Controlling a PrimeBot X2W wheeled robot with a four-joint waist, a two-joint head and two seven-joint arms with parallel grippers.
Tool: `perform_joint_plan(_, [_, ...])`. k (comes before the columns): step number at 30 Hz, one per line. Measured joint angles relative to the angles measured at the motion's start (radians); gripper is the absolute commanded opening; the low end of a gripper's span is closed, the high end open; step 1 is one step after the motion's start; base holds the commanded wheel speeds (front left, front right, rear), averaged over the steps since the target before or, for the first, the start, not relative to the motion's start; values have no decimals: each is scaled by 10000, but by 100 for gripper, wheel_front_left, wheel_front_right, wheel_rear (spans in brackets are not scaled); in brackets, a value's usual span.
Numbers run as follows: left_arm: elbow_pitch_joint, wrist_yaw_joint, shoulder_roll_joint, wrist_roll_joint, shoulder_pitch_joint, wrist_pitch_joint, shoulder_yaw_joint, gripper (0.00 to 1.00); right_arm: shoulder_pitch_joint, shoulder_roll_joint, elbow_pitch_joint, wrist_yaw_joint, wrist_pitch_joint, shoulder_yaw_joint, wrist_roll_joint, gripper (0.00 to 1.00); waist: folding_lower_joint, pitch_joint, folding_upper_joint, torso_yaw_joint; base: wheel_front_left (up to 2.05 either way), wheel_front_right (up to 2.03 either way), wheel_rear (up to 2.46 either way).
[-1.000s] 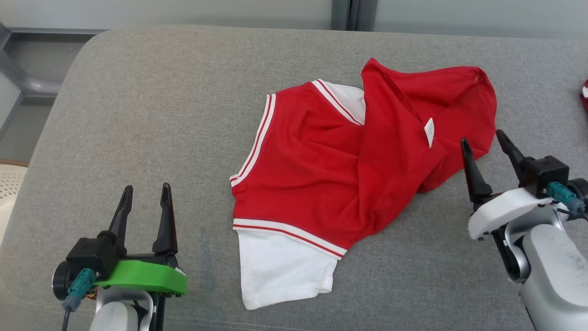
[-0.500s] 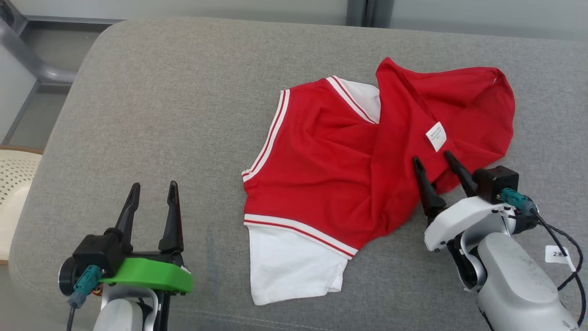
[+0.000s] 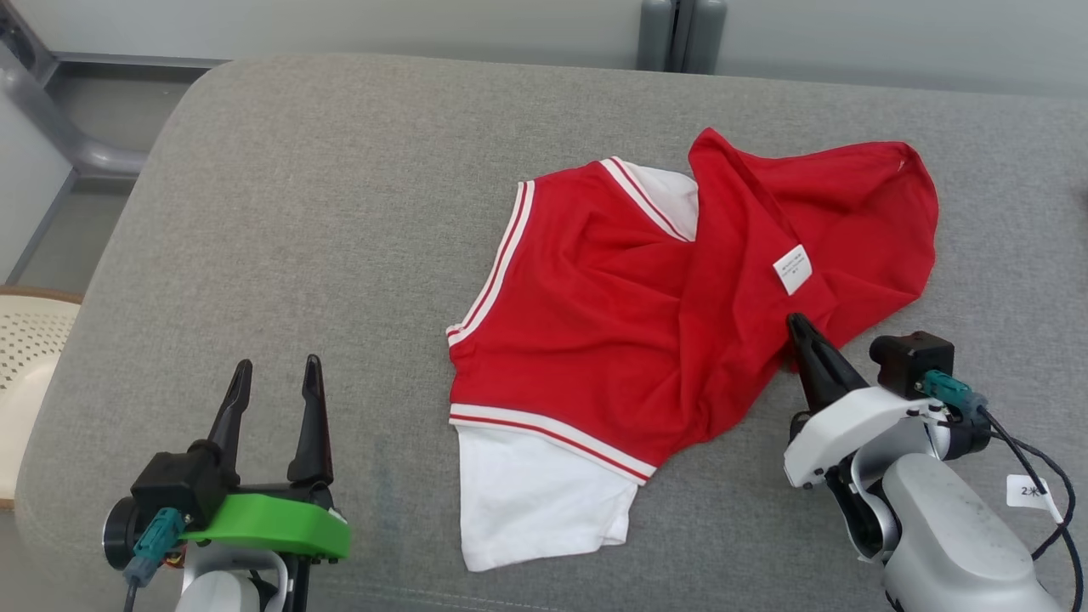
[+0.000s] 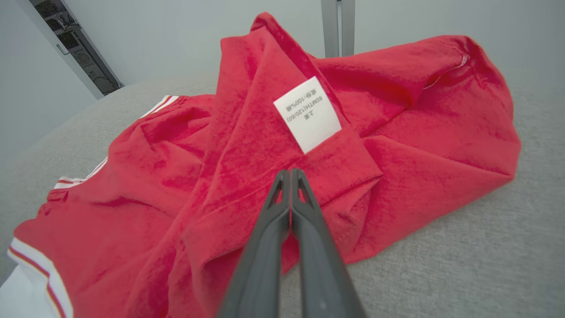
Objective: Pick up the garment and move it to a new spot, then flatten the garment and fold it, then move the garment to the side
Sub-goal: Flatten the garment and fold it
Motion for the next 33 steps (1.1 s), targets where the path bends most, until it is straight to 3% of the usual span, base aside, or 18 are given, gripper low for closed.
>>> perform_joint_plan(3, [-31, 0, 2, 38, 46, 0, 50, 100, 318, -88, -717, 0, -6, -240, -50, 0, -1, -62, 0, -173, 0, 0, 0])
perform_joint_plan(4, [-38, 0, 0, 40, 64, 0, 42, 100, 411, -105, -943, 0, -6, -309, -113, 45, 0, -75, 0, -222, 0, 0, 0])
perform_joint_plan(5, [-46, 0, 0, 48, 89, 0, 56, 100, 533, -104, -1252, 0, -6, -418, -199, 100, 0, -90, 0, -281, 0, 0, 0])
perform_joint_plan(20, [-217, 0, 10, 443, 488, 0, 594, 100, 3265, -4, -5074, 0, -8, -2698, -1534, 100, -1, -472, 0, -1085, 0, 0, 0])
perform_joint_plan(33, [-410, 0, 58, 560, 657, 0, 594, 100, 4454, 550, -6140, 0, -6, -3152, -2117, 100, 0, -529, 0, -1500, 0, 0, 0])
